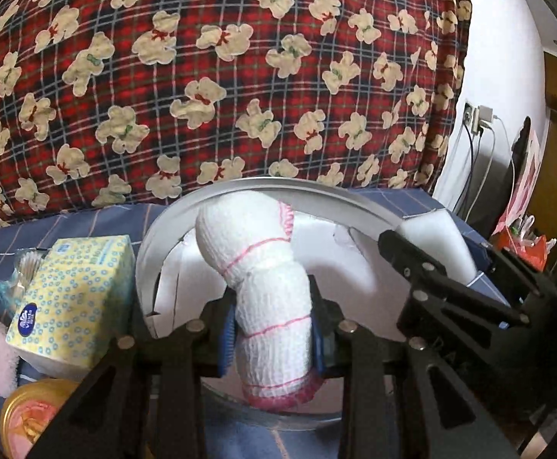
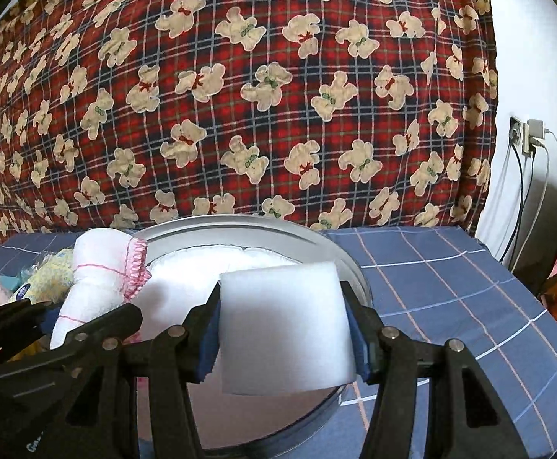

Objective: Organize soft objects
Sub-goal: 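Carry the towel and sponge to the round tin and release both inside, then withdraw both open grippers from the tin back toward the table items, then grasp the clear plastic bag with the left gripper while the right gripper grasps the red pouch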

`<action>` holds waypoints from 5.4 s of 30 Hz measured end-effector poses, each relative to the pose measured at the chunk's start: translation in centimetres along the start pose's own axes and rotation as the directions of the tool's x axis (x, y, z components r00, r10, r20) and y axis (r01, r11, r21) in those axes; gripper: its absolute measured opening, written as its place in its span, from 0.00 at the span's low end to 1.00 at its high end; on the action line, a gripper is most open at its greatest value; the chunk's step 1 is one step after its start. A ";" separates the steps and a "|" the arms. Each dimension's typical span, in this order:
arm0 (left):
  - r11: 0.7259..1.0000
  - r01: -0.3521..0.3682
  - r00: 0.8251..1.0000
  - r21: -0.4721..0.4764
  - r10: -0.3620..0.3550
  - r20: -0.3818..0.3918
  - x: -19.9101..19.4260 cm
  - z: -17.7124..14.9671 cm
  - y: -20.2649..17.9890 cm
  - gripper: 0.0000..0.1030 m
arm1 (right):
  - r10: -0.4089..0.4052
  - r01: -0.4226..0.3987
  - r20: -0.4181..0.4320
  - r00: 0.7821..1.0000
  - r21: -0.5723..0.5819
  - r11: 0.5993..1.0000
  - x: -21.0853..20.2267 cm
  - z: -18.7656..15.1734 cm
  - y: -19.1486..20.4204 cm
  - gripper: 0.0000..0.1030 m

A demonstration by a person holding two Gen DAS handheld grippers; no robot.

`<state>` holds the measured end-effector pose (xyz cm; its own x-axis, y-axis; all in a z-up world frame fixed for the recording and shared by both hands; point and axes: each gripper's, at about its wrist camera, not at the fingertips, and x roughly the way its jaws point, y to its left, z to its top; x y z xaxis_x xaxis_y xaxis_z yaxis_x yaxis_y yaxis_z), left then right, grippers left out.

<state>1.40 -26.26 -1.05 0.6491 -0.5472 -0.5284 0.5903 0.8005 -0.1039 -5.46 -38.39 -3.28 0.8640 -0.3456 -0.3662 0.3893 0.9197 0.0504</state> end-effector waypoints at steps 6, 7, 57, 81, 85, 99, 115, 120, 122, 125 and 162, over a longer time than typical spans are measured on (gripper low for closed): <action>1.000 -0.021 1.000 0.015 0.022 -0.011 0.6 -0.3 -0.2 0.35 | 0.032 -0.030 -0.042 0.999 0.051 0.998 0.6 -0.1 -0.6 0.63; 1.000 -0.026 1.000 0.015 0.026 -0.008 0.6 -0.4 -0.2 0.36 | 0.045 -0.041 -0.049 0.998 0.079 0.996 0.7 -0.2 -0.9 0.65; 0.955 -0.291 0.922 0.049 0.267 0.280 -9.8 -4.1 4.1 1.00 | 0.022 -0.064 0.231 0.973 0.177 0.982 -5.2 -0.8 0.8 0.78; 0.898 -0.426 0.865 -0.111 0.440 0.240 -14.9 -6.0 16.4 1.00 | 0.289 -0.298 0.127 0.949 0.060 0.953 -6.6 -2.1 13.4 0.78; 0.867 -0.473 0.841 -0.158 0.497 0.212 -15.8 -6.3 19.4 1.00 | 0.332 -0.338 0.113 0.937 0.039 0.940 -6.8 -2.3 15.9 0.78; 0.681 -0.574 0.779 -0.455 0.625 -0.046 -18.9 -9.0 31.5 1.00 | 0.498 -0.496 0.038 0.866 -0.050 0.867 -7.3 -2.6 25.7 0.78; 0.557 -0.610 0.784 -0.563 0.527 -0.329 -17.1 -12.3 35.9 0.96 | 0.575 -0.585 -0.114 0.810 -0.093 0.806 -6.0 -2.8 31.8 0.78; 0.624 -0.578 0.813 -0.526 0.494 -0.307 -16.6 -11.7 35.2 0.50 | 0.578 -0.586 -0.116 0.808 -0.050 0.809 -5.7 -2.6 31.2 0.78; 0.650 -0.576 0.817 -0.495 0.485 -0.312 -16.2 -11.4 34.9 0.43 | 0.581 -0.591 -0.128 0.804 -0.049 0.806 -5.6 -2.6 31.3 0.78; 0.684 -0.532 0.846 -0.500 0.446 -0.290 -16.4 -11.5 35.0 0.36 | 0.593 -0.607 -0.156 0.790 -0.063 0.792 -5.5 -2.8 31.8 0.78; 0.657 -0.437 0.782 -0.614 0.615 0.101 -24.3 -12.1 33.5 0.35 | 0.636 -0.693 -0.301 0.711 -0.145 0.706 -4.1 -3.1 35.6 0.34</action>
<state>-0.43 16.82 -1.90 0.9192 0.0392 -0.3917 -0.1901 0.9155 -0.3545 3.84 -3.62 -2.85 0.7653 0.3954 -0.5079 -0.3703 0.9159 0.1550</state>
